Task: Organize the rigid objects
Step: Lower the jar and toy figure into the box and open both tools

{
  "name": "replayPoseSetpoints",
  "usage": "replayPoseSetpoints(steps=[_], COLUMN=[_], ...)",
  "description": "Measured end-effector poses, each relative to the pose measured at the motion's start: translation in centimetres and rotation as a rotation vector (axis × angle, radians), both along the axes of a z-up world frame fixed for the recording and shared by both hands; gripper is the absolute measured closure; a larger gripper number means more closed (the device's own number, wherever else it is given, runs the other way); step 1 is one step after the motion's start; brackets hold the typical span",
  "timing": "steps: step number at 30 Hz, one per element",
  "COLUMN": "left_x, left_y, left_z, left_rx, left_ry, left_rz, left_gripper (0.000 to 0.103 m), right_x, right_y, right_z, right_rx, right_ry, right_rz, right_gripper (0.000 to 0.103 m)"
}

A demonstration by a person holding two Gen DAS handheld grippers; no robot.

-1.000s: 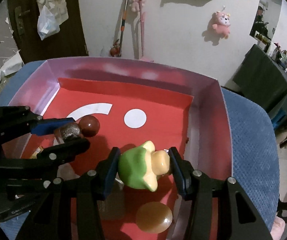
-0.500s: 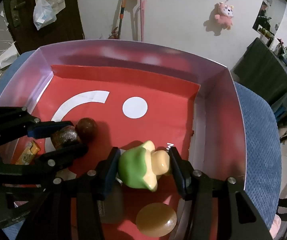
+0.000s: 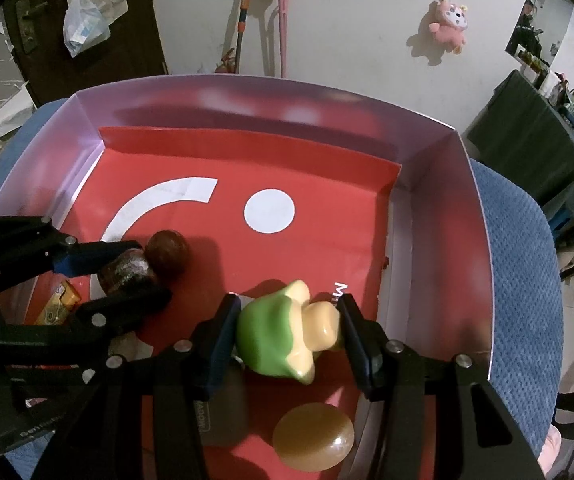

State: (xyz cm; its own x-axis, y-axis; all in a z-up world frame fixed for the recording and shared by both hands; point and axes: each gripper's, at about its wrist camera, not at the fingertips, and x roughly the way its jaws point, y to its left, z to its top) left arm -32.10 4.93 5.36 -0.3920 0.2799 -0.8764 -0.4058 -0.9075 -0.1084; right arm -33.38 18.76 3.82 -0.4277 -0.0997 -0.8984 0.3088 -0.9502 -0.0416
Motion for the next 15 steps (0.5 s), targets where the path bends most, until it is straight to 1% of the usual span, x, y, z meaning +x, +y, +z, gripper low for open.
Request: replayPoseSetpoints(steps=[5,10,15], left_x=[-0.15,-0.09,-0.07], left_y=[-0.24,-0.08,-0.17], left_z=[-0.02,0.12,0.16], left_rx=[0.011,-0.001,0.005], left_ry=[0.002,0.013,0.019], left_rz=[-0.009,-0.016,-0.01], left_gripper=[0.074,0.074,0.073], right_x=[0.14,0.28,0.29], right_y=[-0.07,-0.06,0.11], right_z=[-0.08,-0.11,-0.05], right_rx=[0.003,-0.003,-0.005], right_ry=[-0.003,-0.003,-0.009], right_rz=[-0.002,-0.006,-0.009], right_gripper=[0.047,0.046,0.046])
